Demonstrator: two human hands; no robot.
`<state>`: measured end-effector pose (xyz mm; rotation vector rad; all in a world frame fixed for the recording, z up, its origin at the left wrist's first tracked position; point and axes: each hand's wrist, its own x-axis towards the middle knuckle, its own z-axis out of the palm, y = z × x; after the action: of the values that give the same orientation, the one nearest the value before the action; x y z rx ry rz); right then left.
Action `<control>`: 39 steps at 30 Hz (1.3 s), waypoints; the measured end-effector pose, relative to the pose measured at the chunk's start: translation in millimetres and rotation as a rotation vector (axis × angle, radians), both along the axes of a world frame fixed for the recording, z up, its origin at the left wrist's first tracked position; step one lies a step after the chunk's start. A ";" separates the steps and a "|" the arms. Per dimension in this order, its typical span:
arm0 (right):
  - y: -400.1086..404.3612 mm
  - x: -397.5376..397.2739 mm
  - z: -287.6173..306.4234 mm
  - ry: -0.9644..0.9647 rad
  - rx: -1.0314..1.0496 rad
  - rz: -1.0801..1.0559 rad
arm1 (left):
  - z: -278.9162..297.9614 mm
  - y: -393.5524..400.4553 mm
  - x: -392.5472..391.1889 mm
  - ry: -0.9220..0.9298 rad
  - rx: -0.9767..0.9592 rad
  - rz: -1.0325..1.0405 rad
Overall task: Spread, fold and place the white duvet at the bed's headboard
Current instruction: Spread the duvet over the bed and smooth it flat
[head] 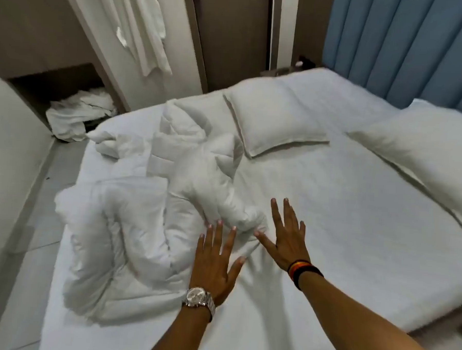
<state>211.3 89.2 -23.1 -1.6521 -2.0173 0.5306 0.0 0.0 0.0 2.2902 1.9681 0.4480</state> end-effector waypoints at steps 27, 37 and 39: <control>40.5 -8.2 -104.5 0.498 -0.429 -0.042 | -60.1 102.8 -10.9 -0.078 -0.321 0.115; -205.8 96.1 -11.4 0.750 -0.509 -0.189 | -51.3 -85.0 75.7 0.047 -0.362 -0.088; -252.2 125.8 -8.5 0.769 -0.551 -0.239 | -59.7 -125.7 106.2 0.029 -0.407 -0.119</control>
<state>337.1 -163.0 -31.7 -1.5803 -1.1482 1.4580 106.2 -125.7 -59.7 2.1422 1.7256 0.0001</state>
